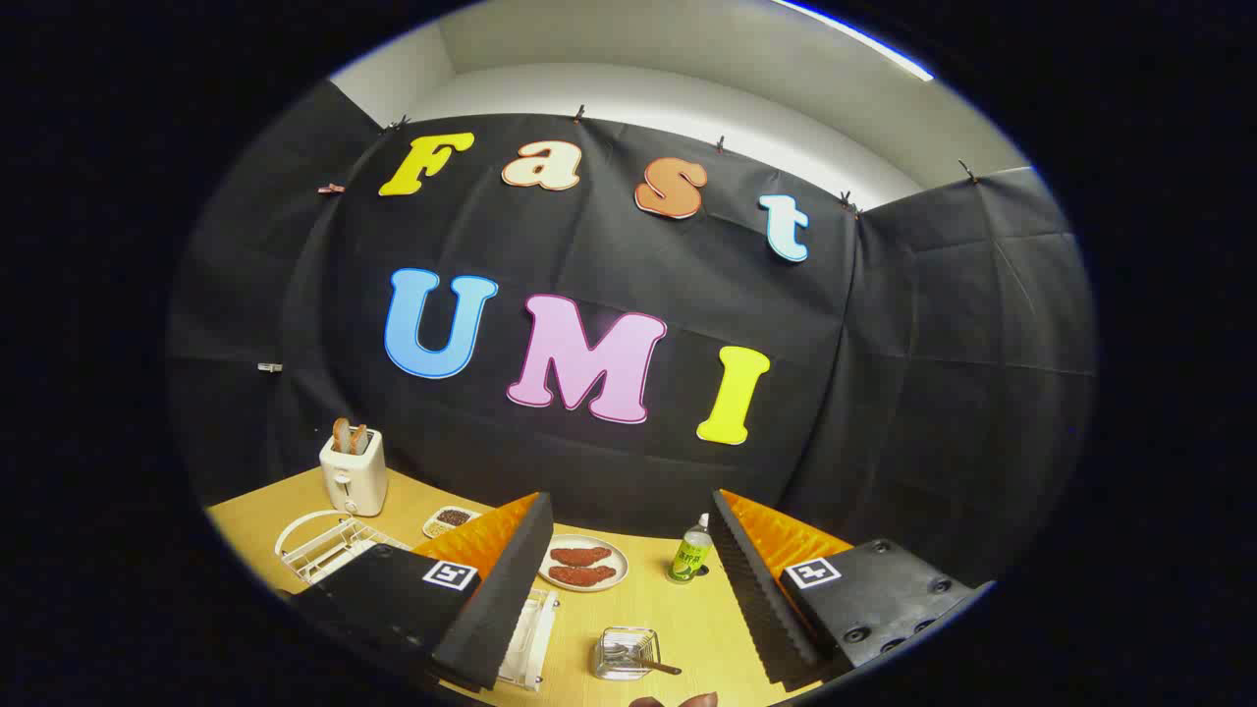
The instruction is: Take the plate from the dish rack, then take the spoon from the basket and place it into the plate.
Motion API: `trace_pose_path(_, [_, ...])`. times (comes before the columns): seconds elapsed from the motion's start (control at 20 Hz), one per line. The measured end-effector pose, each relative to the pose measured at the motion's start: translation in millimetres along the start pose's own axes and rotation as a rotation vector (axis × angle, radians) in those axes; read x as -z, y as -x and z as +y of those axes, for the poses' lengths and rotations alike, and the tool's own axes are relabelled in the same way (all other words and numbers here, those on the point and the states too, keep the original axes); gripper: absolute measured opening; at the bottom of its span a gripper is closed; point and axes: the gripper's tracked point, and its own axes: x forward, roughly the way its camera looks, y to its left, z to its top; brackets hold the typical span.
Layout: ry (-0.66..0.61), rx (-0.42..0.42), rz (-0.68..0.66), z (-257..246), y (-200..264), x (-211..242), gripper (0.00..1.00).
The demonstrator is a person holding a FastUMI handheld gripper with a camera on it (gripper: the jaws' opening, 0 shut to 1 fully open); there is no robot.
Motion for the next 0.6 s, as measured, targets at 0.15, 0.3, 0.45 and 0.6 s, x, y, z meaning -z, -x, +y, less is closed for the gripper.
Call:
trace_pose_path(0.15, [-0.008,-0.002,0.010,3.0,0.9,2.8,0.97])
trace_pose_path(0.3, [-0.008,-0.002,0.017,4.8,1.5,5.0,0.97])
trace_pose_path(0.45, [-0.005,-0.011,0.020,8.2,1.8,6.3,0.97])
trace_pose_path(0.6, [-0.012,-0.021,0.021,11.1,2.8,7.1,0.98])
